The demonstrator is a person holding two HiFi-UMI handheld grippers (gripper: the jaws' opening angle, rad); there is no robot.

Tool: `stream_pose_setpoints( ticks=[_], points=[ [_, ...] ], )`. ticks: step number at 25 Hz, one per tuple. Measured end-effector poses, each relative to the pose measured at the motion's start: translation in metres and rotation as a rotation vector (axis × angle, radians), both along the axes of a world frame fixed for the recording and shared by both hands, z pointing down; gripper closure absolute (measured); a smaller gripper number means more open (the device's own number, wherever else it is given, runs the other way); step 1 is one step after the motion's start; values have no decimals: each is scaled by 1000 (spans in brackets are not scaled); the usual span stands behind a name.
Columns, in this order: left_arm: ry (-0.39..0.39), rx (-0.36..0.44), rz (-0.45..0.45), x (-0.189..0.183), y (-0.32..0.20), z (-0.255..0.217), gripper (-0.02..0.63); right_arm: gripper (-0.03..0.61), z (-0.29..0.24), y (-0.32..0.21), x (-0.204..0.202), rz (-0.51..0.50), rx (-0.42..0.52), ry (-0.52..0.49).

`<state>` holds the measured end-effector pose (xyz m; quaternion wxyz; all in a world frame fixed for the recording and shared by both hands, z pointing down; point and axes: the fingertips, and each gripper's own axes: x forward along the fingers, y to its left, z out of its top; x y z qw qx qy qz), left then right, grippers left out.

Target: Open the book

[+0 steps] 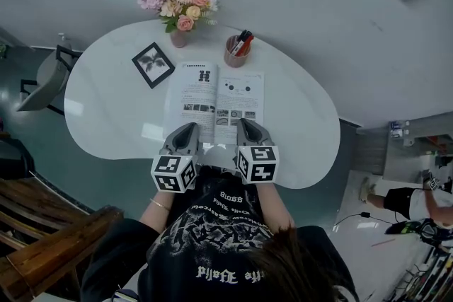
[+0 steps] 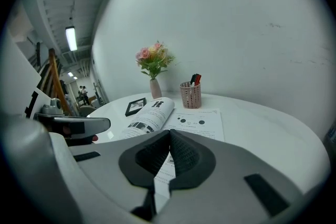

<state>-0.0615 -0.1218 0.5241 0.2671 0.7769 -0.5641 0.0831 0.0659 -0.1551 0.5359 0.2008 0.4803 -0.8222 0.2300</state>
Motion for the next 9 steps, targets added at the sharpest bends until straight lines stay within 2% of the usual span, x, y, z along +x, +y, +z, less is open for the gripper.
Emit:
stream_pose_setpoints(
  ticks=[4,9],
  points=[
    [-2,4,-5,0,-1,-1,589,551,2,1,-2,-32,16,52],
    [-5,8,-12,-2,-2,-3,591,551,2,0,-4,-41,13,45]
  ],
)
